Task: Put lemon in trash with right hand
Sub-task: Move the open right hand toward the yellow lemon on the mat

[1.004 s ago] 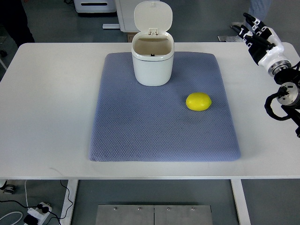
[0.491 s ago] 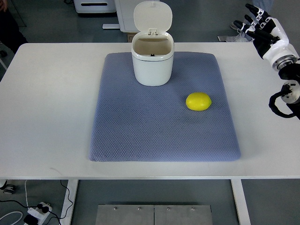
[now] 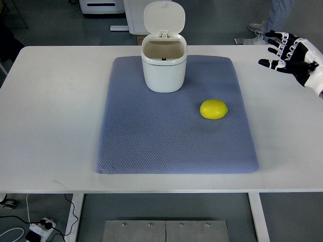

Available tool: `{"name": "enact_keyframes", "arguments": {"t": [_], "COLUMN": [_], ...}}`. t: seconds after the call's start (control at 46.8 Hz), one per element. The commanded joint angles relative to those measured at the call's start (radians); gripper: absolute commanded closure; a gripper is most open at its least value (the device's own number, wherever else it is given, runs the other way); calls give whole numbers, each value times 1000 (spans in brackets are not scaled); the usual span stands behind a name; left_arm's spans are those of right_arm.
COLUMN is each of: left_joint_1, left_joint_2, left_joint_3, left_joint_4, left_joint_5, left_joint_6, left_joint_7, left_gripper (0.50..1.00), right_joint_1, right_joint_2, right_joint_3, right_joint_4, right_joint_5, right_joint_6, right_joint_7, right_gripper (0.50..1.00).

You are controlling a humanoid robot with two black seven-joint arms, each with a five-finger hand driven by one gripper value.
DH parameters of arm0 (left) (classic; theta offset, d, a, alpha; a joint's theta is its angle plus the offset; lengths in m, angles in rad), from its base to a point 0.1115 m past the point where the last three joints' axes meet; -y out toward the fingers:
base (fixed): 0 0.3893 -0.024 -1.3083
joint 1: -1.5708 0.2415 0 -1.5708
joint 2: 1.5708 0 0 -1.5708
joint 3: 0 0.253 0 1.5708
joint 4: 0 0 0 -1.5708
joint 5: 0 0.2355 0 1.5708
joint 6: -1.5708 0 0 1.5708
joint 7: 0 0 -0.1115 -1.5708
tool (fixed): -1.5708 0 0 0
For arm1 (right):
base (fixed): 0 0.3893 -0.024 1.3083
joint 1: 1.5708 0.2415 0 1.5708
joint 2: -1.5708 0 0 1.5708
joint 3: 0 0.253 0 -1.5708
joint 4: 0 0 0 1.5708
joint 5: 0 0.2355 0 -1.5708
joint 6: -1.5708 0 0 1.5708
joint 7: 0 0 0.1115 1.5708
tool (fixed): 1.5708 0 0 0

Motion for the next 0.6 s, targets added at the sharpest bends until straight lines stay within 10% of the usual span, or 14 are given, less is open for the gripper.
{"name": "enact_keyframes", "arguments": {"t": [0.0, 0.577], "left_joint_1": [-1, -1], "left_joint_2": [0, 0], "left_joint_3": [0, 0], "left_joint_4": [0, 0], "left_joint_5": [0, 0], "left_joint_6": [0, 0], "left_joint_7": [0, 0], "left_gripper": [500, 500], "right_joint_1": [-31, -71], "right_joint_2": [-23, 11], "right_joint_3": [-8, -146], "right_joint_4": [39, 102], "right_joint_5": [-60, -278], "right_joint_6": [-16, -182], "right_joint_7": [3, 43], "right_gripper": [500, 500]}}
